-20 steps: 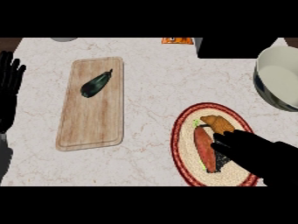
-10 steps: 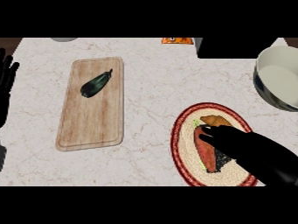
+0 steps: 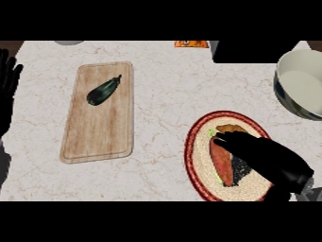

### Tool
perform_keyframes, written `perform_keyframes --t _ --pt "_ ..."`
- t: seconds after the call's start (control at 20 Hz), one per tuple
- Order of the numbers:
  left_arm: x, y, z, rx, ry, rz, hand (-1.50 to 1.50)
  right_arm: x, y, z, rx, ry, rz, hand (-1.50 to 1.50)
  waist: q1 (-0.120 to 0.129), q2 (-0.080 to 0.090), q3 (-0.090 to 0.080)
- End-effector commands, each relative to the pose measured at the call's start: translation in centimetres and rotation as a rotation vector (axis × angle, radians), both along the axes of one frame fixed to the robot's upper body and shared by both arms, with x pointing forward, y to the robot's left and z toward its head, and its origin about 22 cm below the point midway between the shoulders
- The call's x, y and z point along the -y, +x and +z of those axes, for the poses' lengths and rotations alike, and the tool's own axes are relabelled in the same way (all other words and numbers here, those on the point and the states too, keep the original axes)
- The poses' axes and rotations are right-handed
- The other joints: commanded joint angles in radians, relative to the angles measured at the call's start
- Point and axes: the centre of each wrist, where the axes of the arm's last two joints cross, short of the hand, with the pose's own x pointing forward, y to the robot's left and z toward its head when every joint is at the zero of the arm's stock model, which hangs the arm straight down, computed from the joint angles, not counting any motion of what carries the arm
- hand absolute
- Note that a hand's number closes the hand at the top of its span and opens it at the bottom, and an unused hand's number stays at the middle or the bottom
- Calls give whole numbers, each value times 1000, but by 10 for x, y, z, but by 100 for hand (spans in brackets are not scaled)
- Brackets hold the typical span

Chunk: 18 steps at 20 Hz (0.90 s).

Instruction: Pick the sweet potato from the placemat and place it in the bowl

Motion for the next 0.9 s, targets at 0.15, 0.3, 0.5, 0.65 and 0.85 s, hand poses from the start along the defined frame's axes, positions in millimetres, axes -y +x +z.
perform_keyframes --t 0.15,0.3,0.5,0.65,0.85 --pt "9 -6 -14 -9 0 -12 0 -14 6 -21 -2 38 53 -150 0 0 0" --pt "-1 -11 -3 3 -22 0 0 4 6 -16 -10 21 74 -150 -1 -1 0" --pt "13 -16 -5 3 -3 -15 0 -5 9 -35 -3 -4 52 -150 -1 -1 0" --pt "-10 -6 -14 1 -6 -37 0 -39 16 -49 3 -3 41 -150 1 0 0" --pt "10 -13 4 -5 -15 -15 0 -30 23 -54 -20 -11 35 -150 2 -1 0"
